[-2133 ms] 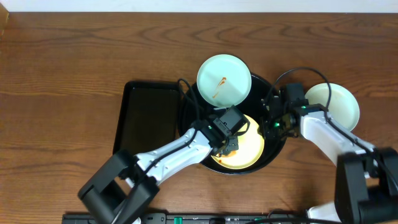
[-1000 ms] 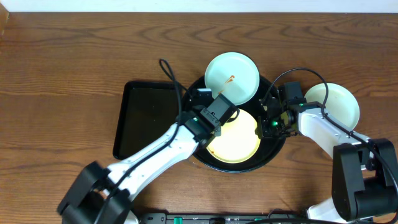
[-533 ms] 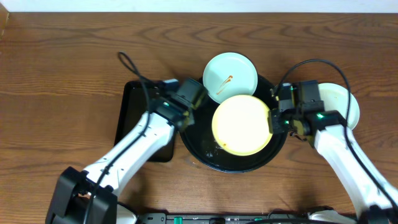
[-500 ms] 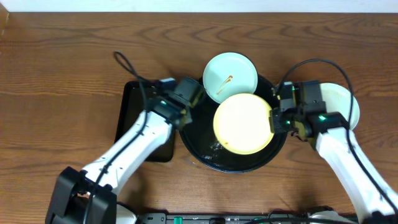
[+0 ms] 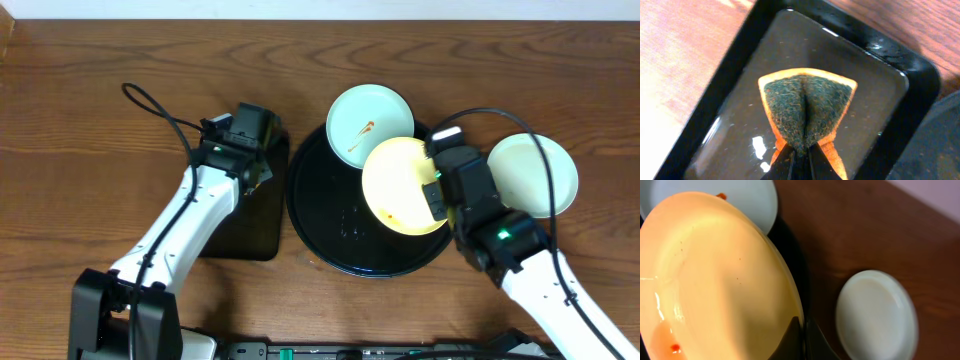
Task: Clean dirty plates on tray and stack at the side
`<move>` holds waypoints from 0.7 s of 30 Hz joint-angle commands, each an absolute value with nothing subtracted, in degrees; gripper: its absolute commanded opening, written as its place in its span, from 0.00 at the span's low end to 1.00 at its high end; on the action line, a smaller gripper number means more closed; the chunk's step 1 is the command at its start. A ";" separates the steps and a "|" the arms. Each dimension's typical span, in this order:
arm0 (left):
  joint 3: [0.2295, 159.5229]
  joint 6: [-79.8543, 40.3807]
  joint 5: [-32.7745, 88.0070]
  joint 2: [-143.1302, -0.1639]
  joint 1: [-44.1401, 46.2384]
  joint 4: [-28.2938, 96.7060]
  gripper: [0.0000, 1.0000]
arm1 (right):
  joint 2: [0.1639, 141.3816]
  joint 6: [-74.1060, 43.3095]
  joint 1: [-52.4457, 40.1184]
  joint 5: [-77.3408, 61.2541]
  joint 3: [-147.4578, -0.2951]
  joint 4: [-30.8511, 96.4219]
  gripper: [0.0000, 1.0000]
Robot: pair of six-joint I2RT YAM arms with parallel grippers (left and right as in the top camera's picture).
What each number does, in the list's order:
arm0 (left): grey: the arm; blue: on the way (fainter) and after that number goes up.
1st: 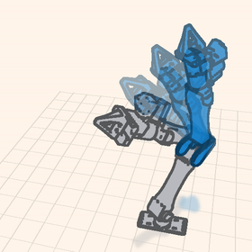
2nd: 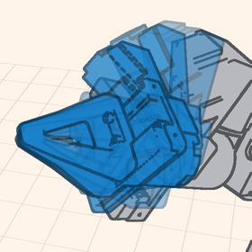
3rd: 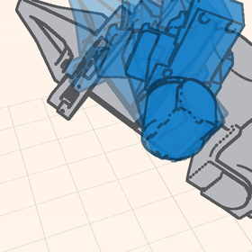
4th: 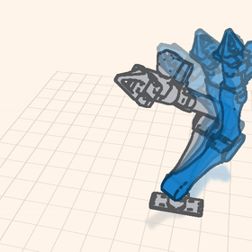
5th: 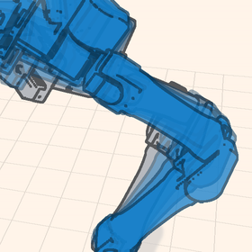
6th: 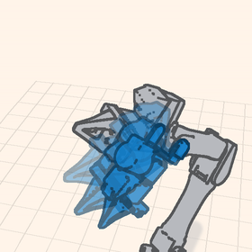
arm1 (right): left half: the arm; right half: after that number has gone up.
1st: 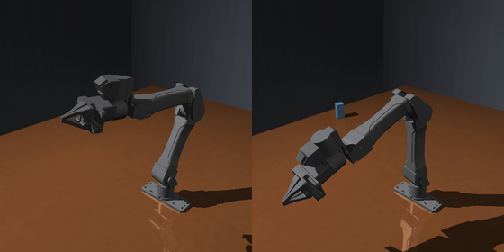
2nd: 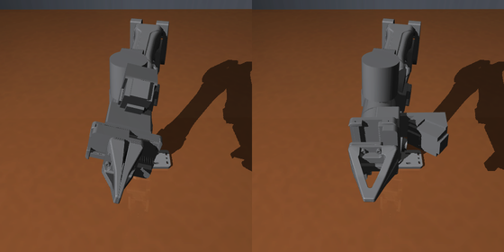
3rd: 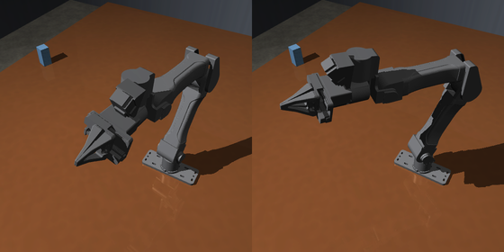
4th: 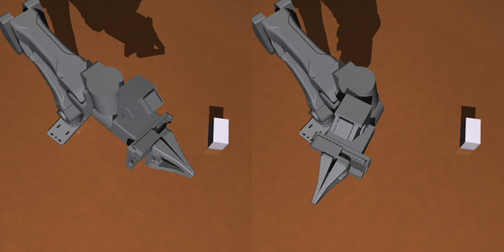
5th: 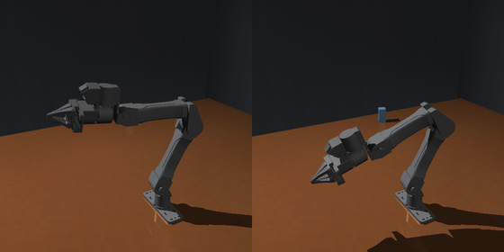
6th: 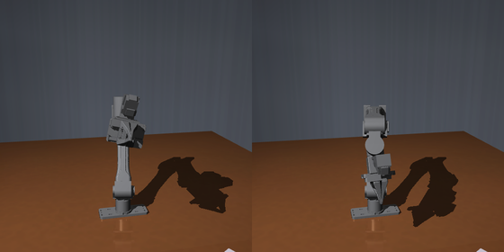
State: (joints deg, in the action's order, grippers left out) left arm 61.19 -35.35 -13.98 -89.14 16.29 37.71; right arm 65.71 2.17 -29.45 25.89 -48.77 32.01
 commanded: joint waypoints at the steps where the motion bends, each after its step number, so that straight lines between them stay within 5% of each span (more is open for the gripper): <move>1: 60.12 -29.95 -7.51 -89.78 14.85 36.99 0.07 | 65.14 2.70 -34.11 37.45 -49.08 31.73 0.01; 10: 60.12 -26.20 5.43 -89.84 14.81 35.55 0.07 | 65.43 -4.62 -34.79 34.35 -49.06 32.21 0.01; 21: 60.12 -26.89 13.54 -89.84 20.49 34.37 0.08 | 77.97 -38.46 -32.77 16.88 -48.95 44.25 0.01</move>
